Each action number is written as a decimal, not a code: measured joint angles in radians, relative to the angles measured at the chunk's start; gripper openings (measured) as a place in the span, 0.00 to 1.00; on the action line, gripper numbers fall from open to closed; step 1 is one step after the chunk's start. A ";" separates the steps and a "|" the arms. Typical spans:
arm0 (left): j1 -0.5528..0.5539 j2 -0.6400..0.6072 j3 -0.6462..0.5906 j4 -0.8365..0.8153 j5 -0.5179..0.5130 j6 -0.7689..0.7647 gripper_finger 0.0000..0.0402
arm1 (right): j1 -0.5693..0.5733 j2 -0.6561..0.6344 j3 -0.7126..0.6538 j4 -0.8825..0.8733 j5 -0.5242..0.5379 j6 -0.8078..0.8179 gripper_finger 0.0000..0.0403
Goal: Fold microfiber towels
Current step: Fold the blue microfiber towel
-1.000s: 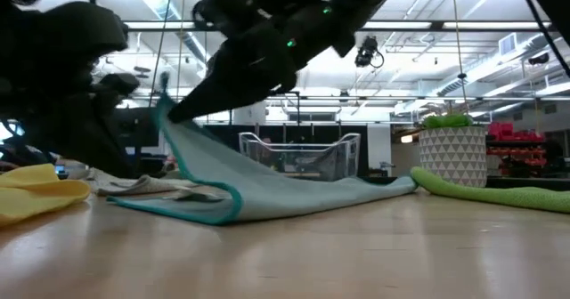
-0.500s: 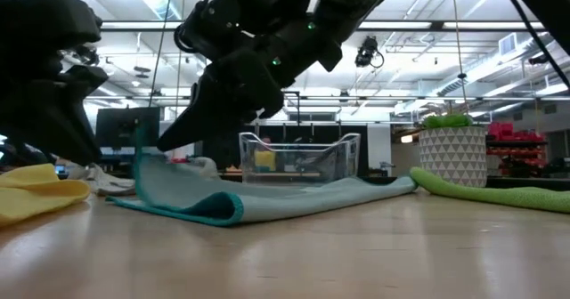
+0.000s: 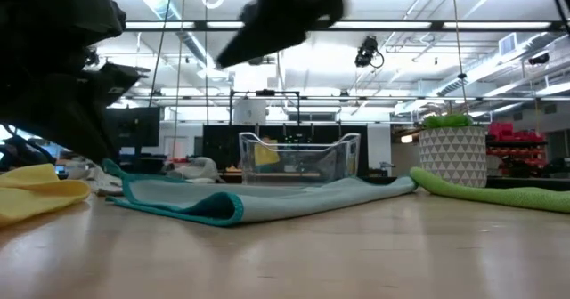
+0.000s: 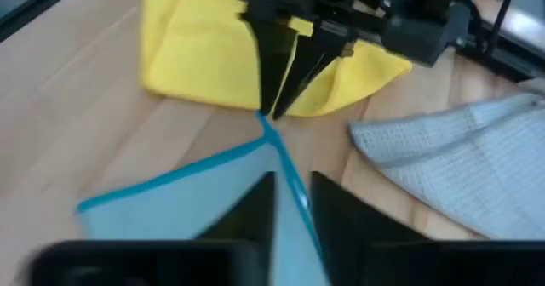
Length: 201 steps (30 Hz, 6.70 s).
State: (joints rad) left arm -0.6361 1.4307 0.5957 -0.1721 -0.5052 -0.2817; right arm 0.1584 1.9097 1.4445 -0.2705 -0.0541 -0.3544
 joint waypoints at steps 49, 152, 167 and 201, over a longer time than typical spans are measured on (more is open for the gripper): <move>0.121 0.370 0.054 0.615 0.309 0.102 0.01 | 0.096 -0.132 -0.541 0.388 0.398 0.924 0.02; 0.397 -0.430 -0.257 0.458 0.262 0.163 0.01 | -0.250 0.062 -0.363 0.198 0.388 0.801 0.02; 0.397 -0.418 -0.256 0.441 0.262 0.162 0.01 | -0.192 0.137 -0.229 0.188 0.226 0.716 0.02; 0.147 -0.002 -0.049 0.449 0.180 0.139 0.03 | -0.230 -0.033 -0.478 0.292 0.374 0.740 0.02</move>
State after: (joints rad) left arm -0.4895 1.4287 0.5465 0.2768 -0.3254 -0.1431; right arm -0.0716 1.8766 0.9665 0.0213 0.3202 0.3858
